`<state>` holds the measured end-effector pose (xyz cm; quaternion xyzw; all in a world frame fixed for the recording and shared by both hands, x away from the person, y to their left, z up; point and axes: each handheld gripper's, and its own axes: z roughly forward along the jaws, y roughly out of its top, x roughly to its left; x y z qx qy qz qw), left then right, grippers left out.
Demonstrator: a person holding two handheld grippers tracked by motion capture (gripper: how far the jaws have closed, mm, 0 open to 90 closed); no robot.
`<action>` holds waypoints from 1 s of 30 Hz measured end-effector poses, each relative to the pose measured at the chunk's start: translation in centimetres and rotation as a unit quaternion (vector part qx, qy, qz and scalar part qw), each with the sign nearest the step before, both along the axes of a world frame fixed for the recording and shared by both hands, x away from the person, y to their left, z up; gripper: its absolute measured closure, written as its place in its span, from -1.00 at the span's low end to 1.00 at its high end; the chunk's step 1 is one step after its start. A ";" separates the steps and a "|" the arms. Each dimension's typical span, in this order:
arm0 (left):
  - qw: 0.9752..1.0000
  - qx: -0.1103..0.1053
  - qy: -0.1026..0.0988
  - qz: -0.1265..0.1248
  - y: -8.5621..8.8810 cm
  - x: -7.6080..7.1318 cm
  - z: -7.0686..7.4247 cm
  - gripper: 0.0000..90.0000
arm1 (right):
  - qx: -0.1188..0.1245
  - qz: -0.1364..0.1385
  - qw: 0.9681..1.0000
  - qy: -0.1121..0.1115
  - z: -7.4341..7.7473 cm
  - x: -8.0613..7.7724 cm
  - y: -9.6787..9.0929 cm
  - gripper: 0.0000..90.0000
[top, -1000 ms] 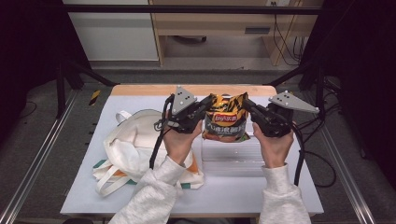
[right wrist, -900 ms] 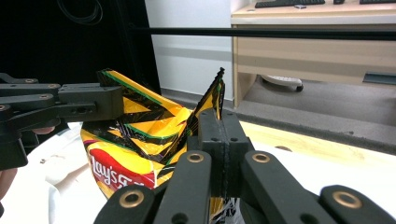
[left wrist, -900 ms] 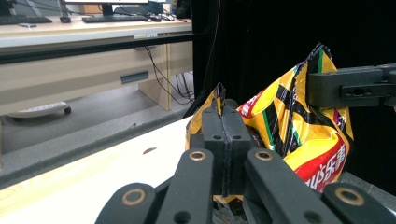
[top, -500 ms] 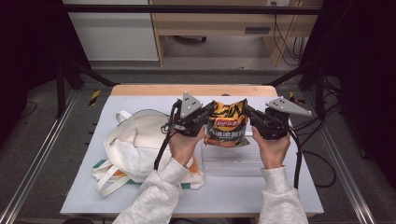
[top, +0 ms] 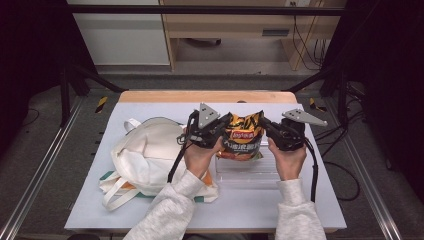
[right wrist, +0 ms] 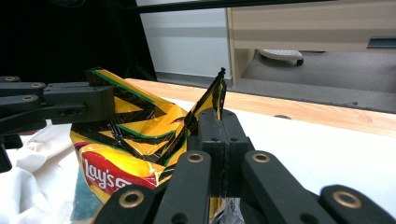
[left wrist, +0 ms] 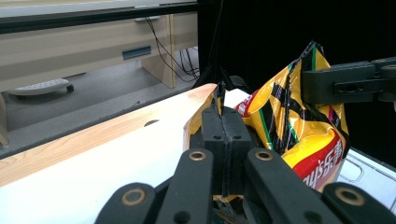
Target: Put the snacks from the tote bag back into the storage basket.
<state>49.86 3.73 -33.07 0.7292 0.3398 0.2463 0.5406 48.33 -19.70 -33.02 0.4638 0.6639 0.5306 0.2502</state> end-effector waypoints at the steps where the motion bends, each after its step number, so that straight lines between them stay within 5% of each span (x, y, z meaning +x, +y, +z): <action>1: 1.000 0.002 -0.001 -0.001 -0.1 0.0 0.0 1.00 | 0.000 -0.001 1.000 0.001 0.0 0.0 -0.1 1.00; 30: 1.000 0.007 0.018 0.016 -0.4 1.4 -2.4 0.99 | -0.024 -0.014 0.999 0.018 -1.9 1.4 0.3 1.00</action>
